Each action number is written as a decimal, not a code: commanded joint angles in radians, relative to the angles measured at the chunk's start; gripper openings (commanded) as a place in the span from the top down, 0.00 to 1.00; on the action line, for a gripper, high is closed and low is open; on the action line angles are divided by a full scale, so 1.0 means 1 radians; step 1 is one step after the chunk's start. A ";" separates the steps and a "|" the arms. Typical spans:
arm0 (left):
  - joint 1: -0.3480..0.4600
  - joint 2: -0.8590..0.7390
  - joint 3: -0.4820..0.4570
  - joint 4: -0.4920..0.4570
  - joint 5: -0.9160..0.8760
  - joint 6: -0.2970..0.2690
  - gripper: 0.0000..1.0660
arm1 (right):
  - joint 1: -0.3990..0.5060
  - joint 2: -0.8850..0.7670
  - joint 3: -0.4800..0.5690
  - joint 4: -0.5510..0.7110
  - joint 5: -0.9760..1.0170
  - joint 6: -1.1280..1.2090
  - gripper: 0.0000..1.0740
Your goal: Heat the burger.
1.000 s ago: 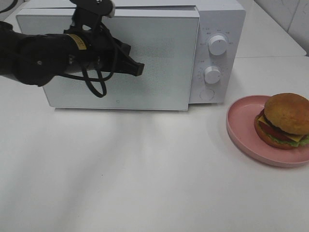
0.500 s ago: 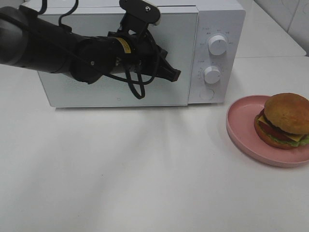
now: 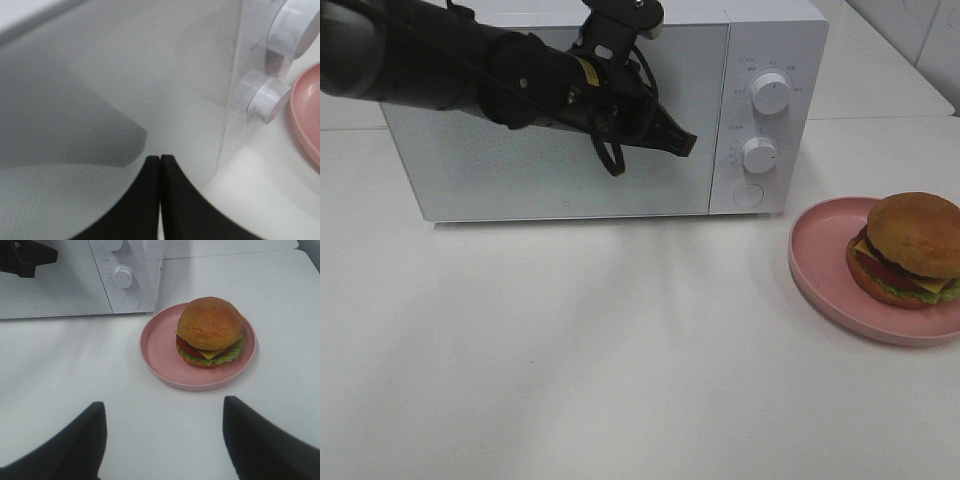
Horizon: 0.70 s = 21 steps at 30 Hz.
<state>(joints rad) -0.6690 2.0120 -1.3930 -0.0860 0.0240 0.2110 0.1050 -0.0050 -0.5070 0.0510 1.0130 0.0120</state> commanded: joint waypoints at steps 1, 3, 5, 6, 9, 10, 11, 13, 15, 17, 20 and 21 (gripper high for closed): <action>0.010 -0.049 -0.012 -0.010 0.128 0.006 1.00 | 0.000 -0.026 0.003 -0.003 -0.013 -0.012 0.41; 0.010 -0.101 -0.012 -0.002 0.253 0.010 1.00 | 0.000 -0.026 0.003 -0.003 -0.013 -0.012 0.41; 0.010 -0.122 -0.012 0.003 0.300 0.010 1.00 | 0.000 -0.026 0.003 -0.003 -0.013 -0.012 0.41; 0.010 -0.122 -0.012 0.003 0.300 0.010 1.00 | 0.000 -0.026 0.003 -0.003 -0.013 -0.012 0.41; 0.015 -0.204 -0.012 0.042 0.464 0.010 1.00 | 0.000 -0.026 0.003 -0.003 -0.013 -0.012 0.41; 0.015 -0.220 -0.012 0.058 0.503 0.010 1.00 | 0.000 -0.026 0.003 -0.003 -0.013 -0.012 0.41; 0.015 -0.220 -0.012 0.058 0.503 0.010 1.00 | 0.000 -0.026 0.003 -0.003 -0.013 -0.012 0.41; 0.049 -0.282 -0.012 0.081 0.625 0.004 1.00 | 0.000 -0.026 0.003 -0.003 -0.013 -0.012 0.41; 0.060 -0.296 -0.011 0.080 0.645 0.001 1.00 | 0.000 -0.026 0.003 -0.003 -0.013 -0.012 0.41; 0.090 -0.321 0.000 0.071 0.677 -0.012 1.00 | 0.000 -0.026 0.003 -0.003 -0.013 -0.012 0.41; 0.151 -0.363 0.033 0.062 0.726 -0.049 1.00 | 0.000 -0.026 0.003 -0.003 -0.013 -0.012 0.41; 0.189 -0.399 0.059 0.061 0.765 -0.061 1.00 | 0.000 -0.026 0.003 -0.003 -0.013 -0.012 0.41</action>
<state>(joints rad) -0.5220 1.6600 -1.3650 -0.0140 0.7280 0.1800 0.1050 -0.0050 -0.5050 0.0510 1.0120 0.0120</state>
